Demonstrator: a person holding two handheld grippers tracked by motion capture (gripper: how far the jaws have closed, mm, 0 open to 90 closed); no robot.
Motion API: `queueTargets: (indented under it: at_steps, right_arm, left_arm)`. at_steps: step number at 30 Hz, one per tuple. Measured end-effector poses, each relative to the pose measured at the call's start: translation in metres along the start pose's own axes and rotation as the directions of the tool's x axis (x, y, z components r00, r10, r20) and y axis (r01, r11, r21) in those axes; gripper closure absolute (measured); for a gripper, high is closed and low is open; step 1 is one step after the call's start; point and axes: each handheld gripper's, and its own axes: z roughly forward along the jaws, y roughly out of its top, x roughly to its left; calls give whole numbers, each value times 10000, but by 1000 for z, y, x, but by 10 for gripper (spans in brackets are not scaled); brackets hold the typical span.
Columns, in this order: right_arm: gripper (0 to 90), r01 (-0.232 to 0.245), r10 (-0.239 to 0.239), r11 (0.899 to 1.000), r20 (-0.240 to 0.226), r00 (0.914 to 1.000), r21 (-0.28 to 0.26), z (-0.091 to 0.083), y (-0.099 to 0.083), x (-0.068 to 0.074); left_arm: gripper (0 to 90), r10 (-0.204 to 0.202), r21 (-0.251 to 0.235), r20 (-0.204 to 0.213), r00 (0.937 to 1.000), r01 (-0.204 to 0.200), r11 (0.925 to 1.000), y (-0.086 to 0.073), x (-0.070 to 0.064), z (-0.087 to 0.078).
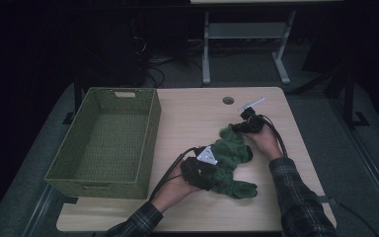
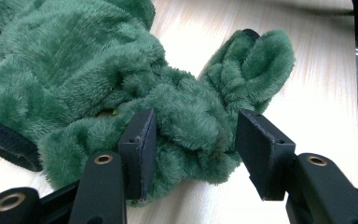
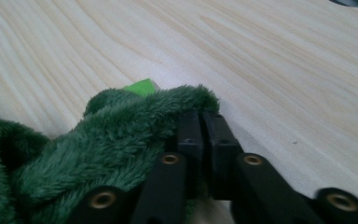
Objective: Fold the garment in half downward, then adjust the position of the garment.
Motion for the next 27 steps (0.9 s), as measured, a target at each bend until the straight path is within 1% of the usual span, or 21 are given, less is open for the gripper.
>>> queueTargets:
  at_steps: [1,4,6,7,8,10,12,13,14,15,17,19,20,21,22,23,25,27]
  right_arm:
    - [884,79,-79,10000,29,10000,-12,-1,0,0]
    - [886,194,-192,9994,63,9998,-277,-13,4,4]
    - [886,312,-304,9980,161,9994,-546,-26,8,8]
    - [886,397,-385,9969,182,9991,-684,-33,10,10]
    - [886,487,-470,9956,227,9986,-804,-40,12,13]
    - [886,590,-569,9925,234,9981,-1067,-54,14,18]
    - [886,745,-713,9896,301,9970,-1227,-65,15,22]
    - [886,799,-773,9875,243,9967,-1358,-73,15,26]
    - [886,915,-891,9853,234,9958,-1441,-78,15,28]
    - [886,1026,-994,9826,287,9946,-1549,-83,15,32]
    - [887,1132,-1119,9764,171,9936,-1838,-92,12,39]
    - [887,1305,-1312,9701,104,9913,-2045,-99,10,46]
    - [887,1337,-1362,9673,32,9907,-2156,-101,9,49]
    - [887,1374,-1420,9650,-48,9899,-2233,-105,7,54]
    - [887,1522,-1581,9587,-54,9874,-2401,-109,5,59]
    - [887,1553,-1631,9566,-114,9865,-2465,-112,4,61]
    - [887,1636,-1792,9482,-330,9833,-2723,-118,0,70]
    - [887,1782,-1999,9418,-490,9786,-2850,-123,-3,78]
  left_arm:
    - [478,97,69,-8,10000,-97,9999,0,0,0]
    - [477,105,71,-10,9999,-105,9999,0,-1,2]
    - [484,114,8,-56,9999,-114,9999,1,-3,2]
    - [496,25,-50,-43,10000,-26,10000,1,-4,2]
    - [506,30,-98,-22,10000,-30,9999,1,-5,2]
    - [515,132,-115,-54,9999,-133,9998,2,-6,2]
    - [539,137,-118,-51,9999,-138,9998,2,-7,2]
    - [548,197,-63,-74,9998,-198,9998,2,-7,2]
    - [558,229,-48,-86,9997,-230,9997,2,-7,2]
    - [567,168,-97,-35,9999,-169,9998,1,-7,3]
    - [576,94,-62,-13,10000,-94,9999,0,-8,6]
    - [576,77,112,34,10000,-77,9999,-1,-7,9]
    - [578,123,136,-36,9999,-123,9998,-1,-6,11]
    - [582,133,258,-25,9999,-132,9996,-3,-4,13]
    - [586,-8,209,-55,10000,9,9998,-3,-4,15]
    - [591,15,282,-83,10000,-12,9996,-5,-2,16]
    - [599,-101,259,-100,9999,104,9996,-6,-1,18]
    - [600,-109,362,-107,9999,112,9993,-8,0,19]
